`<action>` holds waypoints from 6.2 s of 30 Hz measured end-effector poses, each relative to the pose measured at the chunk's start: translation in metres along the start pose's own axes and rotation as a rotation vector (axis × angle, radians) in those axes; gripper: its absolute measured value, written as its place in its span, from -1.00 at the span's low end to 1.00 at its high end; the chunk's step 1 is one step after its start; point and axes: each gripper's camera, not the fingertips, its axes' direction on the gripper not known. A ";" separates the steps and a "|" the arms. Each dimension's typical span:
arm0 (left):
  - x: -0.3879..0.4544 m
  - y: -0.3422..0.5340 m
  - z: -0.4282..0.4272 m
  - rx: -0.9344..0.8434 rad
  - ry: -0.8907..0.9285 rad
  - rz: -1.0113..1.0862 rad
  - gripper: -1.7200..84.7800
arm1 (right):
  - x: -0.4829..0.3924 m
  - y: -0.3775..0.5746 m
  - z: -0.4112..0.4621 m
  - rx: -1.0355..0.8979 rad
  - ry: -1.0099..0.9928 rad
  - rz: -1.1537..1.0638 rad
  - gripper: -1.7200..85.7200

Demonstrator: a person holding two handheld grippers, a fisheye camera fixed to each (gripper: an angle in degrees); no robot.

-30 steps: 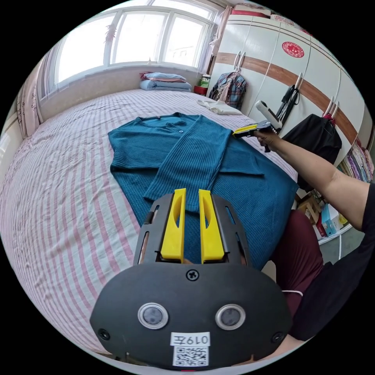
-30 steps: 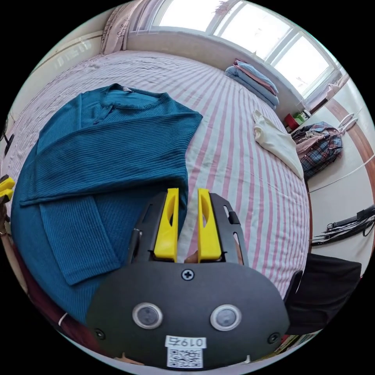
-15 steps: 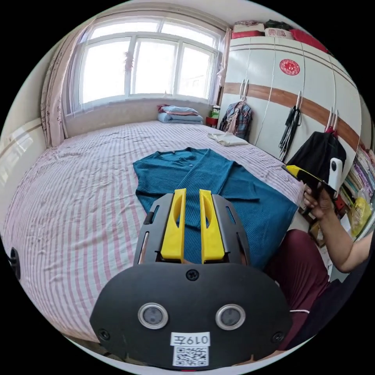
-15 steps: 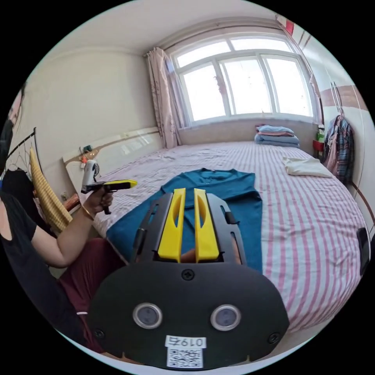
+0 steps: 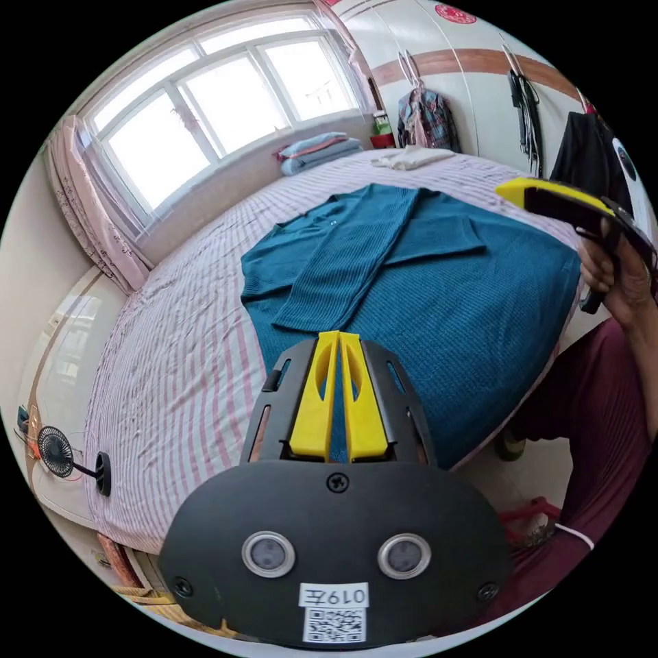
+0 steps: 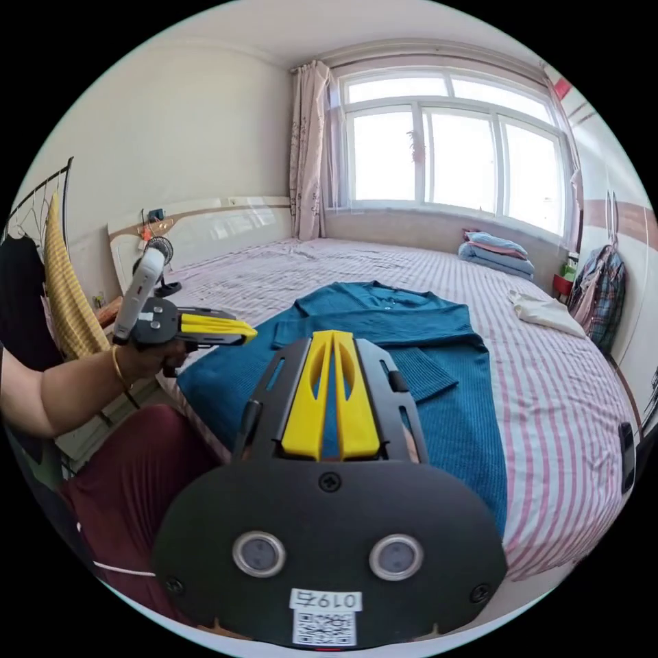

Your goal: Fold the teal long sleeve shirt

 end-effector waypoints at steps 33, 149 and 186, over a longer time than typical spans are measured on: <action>0.062 -0.055 0.029 -0.013 0.019 0.160 -0.93 | -0.037 -0.090 0.019 -0.327 0.230 -0.044 -0.77; -0.243 0.466 0.036 0.106 0.752 -0.685 -0.82 | 0.229 0.396 -0.265 -0.112 -0.113 0.622 -0.80; -0.229 0.490 0.031 0.007 0.672 -0.637 -0.89 | 0.074 0.352 -0.280 -0.228 0.290 0.417 -0.96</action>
